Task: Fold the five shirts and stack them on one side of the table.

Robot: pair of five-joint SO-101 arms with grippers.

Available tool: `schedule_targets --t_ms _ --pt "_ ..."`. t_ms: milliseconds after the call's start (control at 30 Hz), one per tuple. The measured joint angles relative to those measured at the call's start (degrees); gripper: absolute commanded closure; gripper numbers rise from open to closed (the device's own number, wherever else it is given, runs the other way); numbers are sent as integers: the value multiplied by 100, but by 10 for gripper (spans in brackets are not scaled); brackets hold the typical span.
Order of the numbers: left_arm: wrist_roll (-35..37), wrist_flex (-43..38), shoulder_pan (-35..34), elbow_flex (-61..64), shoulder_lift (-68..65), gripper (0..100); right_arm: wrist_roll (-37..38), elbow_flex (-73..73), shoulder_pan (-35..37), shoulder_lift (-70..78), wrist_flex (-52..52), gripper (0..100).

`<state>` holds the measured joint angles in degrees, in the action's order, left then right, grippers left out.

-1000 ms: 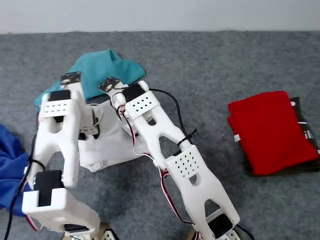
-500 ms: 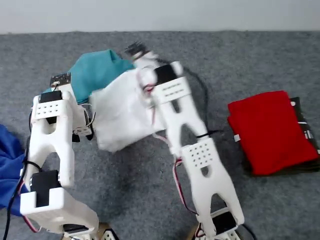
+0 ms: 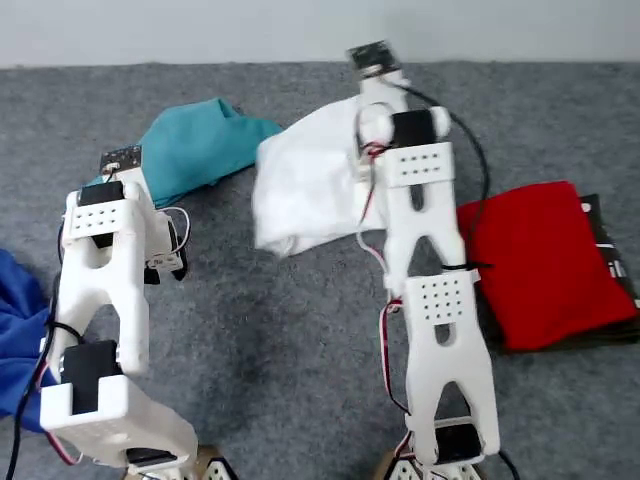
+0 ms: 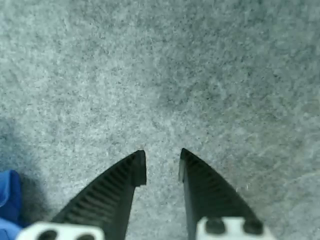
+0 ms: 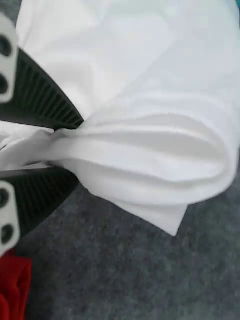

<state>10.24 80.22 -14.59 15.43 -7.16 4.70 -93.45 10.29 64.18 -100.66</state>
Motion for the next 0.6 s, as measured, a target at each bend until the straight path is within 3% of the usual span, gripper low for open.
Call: schedule_targets --t_ms 267,600 --pt "0 0 0 0 0 880 -527 0 -888 -967 0 987" --pt "0 0 0 0 0 880 -765 35 -1749 -1020 0 987"
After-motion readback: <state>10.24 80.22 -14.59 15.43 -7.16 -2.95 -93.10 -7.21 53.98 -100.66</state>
